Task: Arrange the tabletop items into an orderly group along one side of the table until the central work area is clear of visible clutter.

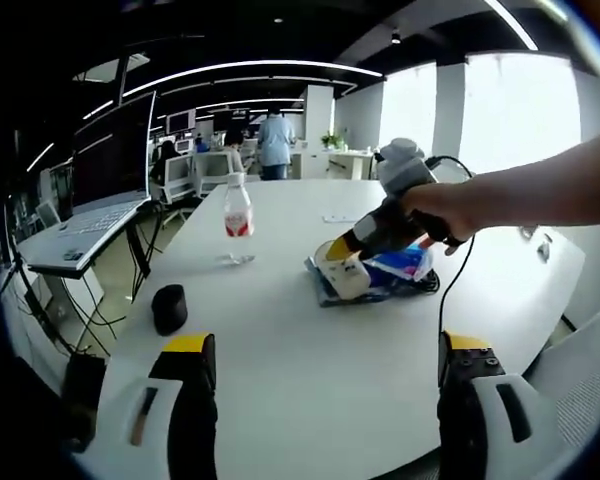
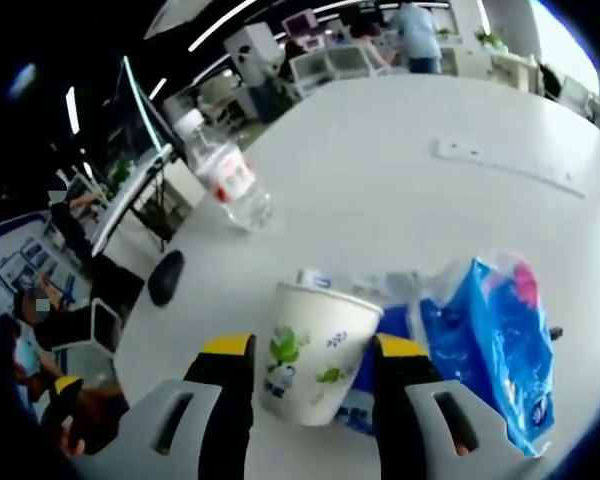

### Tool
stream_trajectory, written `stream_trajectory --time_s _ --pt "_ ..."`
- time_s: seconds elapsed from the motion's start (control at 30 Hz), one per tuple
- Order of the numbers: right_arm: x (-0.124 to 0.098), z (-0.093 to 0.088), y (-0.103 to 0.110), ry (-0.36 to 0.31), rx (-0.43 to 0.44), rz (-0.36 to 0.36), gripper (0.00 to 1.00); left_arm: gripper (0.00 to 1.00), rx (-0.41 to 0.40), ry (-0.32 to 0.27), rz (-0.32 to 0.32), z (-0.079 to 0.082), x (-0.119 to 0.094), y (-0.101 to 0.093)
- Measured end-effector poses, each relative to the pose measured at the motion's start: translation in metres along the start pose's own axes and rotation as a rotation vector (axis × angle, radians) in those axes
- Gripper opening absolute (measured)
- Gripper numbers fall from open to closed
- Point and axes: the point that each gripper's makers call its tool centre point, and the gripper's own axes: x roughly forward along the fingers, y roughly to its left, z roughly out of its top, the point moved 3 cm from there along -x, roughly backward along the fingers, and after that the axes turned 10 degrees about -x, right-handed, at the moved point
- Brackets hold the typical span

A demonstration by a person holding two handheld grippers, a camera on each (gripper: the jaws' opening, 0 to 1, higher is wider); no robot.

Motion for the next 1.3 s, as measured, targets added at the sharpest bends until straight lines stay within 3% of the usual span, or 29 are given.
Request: stream_trajectory --time_s 0.57,1.3 --pt "0.014 0.011 -0.006 0.063 0.014 -0.015 0.44 0.95 -0.008 0.012 -0.028 -0.003 0.002 -0.002" --pt "0.021 0.017 -0.010 0.091 0.042 -0.009 0.43 0.95 -0.009 0.030 -0.032 -0.008 0.005 -0.001"
